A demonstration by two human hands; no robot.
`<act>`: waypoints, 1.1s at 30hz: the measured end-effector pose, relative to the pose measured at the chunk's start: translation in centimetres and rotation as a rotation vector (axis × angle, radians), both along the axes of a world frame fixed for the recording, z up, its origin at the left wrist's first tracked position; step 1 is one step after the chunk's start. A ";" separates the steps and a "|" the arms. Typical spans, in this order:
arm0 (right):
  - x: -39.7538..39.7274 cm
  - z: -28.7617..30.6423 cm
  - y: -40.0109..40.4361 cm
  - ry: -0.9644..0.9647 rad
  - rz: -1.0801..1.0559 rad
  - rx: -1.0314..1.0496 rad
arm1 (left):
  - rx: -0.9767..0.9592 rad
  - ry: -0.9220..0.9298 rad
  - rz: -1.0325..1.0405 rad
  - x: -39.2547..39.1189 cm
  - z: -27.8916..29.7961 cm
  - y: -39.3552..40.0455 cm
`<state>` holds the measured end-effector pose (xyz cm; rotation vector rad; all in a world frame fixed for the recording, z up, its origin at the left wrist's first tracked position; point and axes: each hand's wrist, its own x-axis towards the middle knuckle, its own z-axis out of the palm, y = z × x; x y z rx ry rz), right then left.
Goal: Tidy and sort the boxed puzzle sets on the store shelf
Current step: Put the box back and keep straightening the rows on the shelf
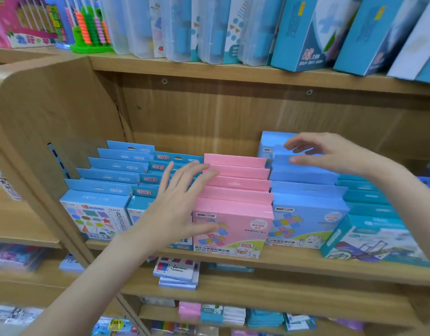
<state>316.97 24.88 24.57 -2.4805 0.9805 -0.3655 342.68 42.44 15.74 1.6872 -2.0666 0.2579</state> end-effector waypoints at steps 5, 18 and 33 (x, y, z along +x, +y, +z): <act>-3.2 -1.3 1.6 0.382 -0.057 -0.009 | 0.042 -0.111 -0.051 -3.5 0.7 -2.2; -2.1 -5.4 3.0 0.465 0.147 -0.462 | -0.026 -0.363 0.038 -5.1 -0.7 -3.9; -2.6 -5.3 4.5 0.468 0.200 -0.407 | -0.020 -0.349 0.054 -5.2 -0.6 -3.9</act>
